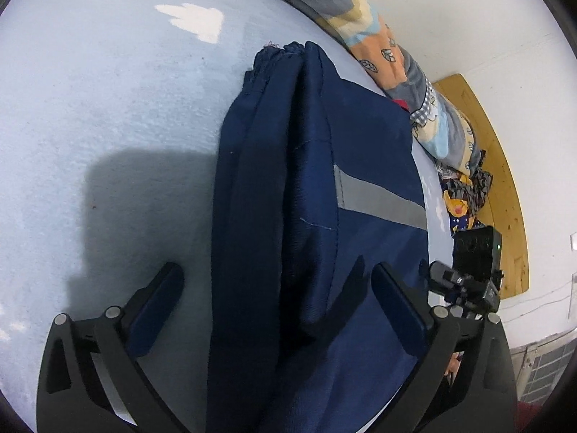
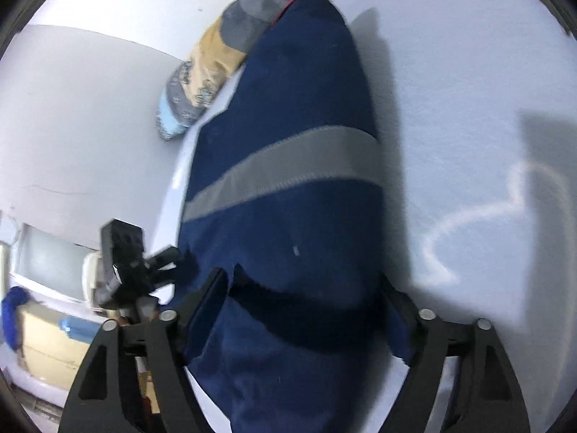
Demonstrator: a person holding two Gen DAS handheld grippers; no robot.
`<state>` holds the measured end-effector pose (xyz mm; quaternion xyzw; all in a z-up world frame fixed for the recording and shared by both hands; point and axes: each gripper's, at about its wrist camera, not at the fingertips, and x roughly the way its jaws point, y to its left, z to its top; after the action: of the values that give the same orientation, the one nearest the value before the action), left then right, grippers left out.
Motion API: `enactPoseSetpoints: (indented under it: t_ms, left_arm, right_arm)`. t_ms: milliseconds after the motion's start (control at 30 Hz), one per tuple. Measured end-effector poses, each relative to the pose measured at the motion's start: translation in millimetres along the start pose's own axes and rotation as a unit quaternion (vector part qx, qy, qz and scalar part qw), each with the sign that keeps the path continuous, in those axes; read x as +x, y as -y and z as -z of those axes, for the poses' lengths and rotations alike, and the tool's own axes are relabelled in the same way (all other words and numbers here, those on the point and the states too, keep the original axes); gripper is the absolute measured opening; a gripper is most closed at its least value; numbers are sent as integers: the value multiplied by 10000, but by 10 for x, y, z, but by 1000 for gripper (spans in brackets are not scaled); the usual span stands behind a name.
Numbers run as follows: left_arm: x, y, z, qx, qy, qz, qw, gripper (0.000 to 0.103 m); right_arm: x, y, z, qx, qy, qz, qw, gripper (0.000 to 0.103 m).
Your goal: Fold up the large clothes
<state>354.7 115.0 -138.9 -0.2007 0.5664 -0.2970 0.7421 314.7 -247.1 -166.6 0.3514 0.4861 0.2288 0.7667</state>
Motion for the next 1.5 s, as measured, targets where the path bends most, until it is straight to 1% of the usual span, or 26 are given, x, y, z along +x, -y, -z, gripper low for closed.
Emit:
enactPoseSetpoints:
  t_ms: [100, 133, 167, 200, 233, 267, 300, 333, 367, 400, 433, 467, 533, 600, 667, 700, 733, 900, 1000, 1100, 1267, 1333, 1367, 1433, 1500]
  left_arm:
    - [28, 47, 3, 60, -6, -14, 10000, 103]
    - [38, 60, 3, 91, -4, -39, 10000, 103]
    - [64, 111, 5, 187, -6, -161, 9997, 103]
    - [88, 148, 3, 247, -5, -280, 9993, 103]
    - [135, 247, 6, 431, -18, -596, 9973, 93]
    - [173, 331, 14, 622, -21, -870, 9943, 84]
    - [191, 389, 14, 734, -7, -1003, 9922, 72]
    - [189, 466, 16, 761, 46, -1060, 9914, 56]
    - [179, 502, 18, 664, 107, -1091, 9918, 51]
    - [165, 518, 23, 561, 177, -1187, 9912, 44]
    - [153, 566, 46, 515, 280, -1306, 9897, 37]
    - [145, 625, 75, 569, 364, -1428, 9874, 34]
    - [129, 761, 145, 721, 463, -1625, 9830, 27]
    - [128, 846, 209, 782, 515, -1730, 9805, 26]
    - [146, 970, 300, 800, 481, -1766, 9798, 25]
    - [150, 983, 324, 801, 464, -1749, 9802, 25]
    - [171, 1073, 392, 858, 424, -1731, 9802, 24]
    - [308, 1431, 686, 1044, 325, -1582, 9813, 24]
    - [442, 1681, 897, 1255, 299, -1584, 9789, 24]
    - [566, 1853, 1021, 1305, 309, -1557, 9787, 24]
    - [712, 2070, 1030, 1519, 309, -1752, 9723, 24]
    - [708, 2081, 1043, 1505, 301, -1743, 9727, 24]
    - [733, 2087, 1043, 1522, 288, -1767, 9720, 24]
    - [772, 2081, 1062, 1556, 280, -1828, 9704, 25]
    - [805, 2089, 1053, 1571, 266, -1856, 9696, 25]
  right_arm:
    - [47, -15, -76, -200, -57, -227, 9995, 88]
    - [69, -33, -87, -253, -65, -223, 9994, 87]
    - [94, -77, -90, -376, -76, -189, 9991, 87]
    - [140, -120, -94, -513, -105, -63, 9986, 82]
    - [170, -172, -94, -660, -139, 192, 9975, 76]
    - [195, -257, -79, -816, -127, 536, 9951, 68]
    - [194, -325, -67, -909, -96, 729, 9931, 61]
    - [185, -409, -51, -1066, -60, 1004, 9892, 55]
    - [187, -556, -23, -1340, -27, 1358, 9816, 45]
    - [194, -699, 12, -1610, 1, 1659, 9729, 39]
    - [201, -864, 68, -1889, 58, 1982, 9618, 37]
    - [200, -947, 100, -2023, 96, 2152, 9554, 35]
    - [200, -1131, 216, -2316, 172, 2565, 9382, 33]
    - [149, -1190, 287, -2460, 165, 2801, 9278, 32]
    - [79, -1201, 345, -2474, 126, 2915, 9240, 31]
    - [15, -1188, 372, -2459, 102, 2955, 9231, 31]
    - [-52, -1176, 392, -2458, 90, 2996, 9218, 31]
    - [-458, -1108, 540, -2656, 86, 3301, 9058, 31]
    - [-705, -994, 652, -2718, 54, 3489, 8969, 31]
    - [-869, -896, 772, -2761, 28, 3647, 8892, 31]
    - [-1019, -722, 842, -2735, 28, 3730, 8866, 31]
    - [-1054, -701, 825, -2747, 34, 3738, 8859, 31]
    - [-1078, -681, 824, -2731, 38, 3722, 8871, 31]
    - [-1082, -602, 775, -2598, -3, 3633, 8947, 31]
    - [-1053, -515, 755, -2489, -89, 3604, 8989, 32]
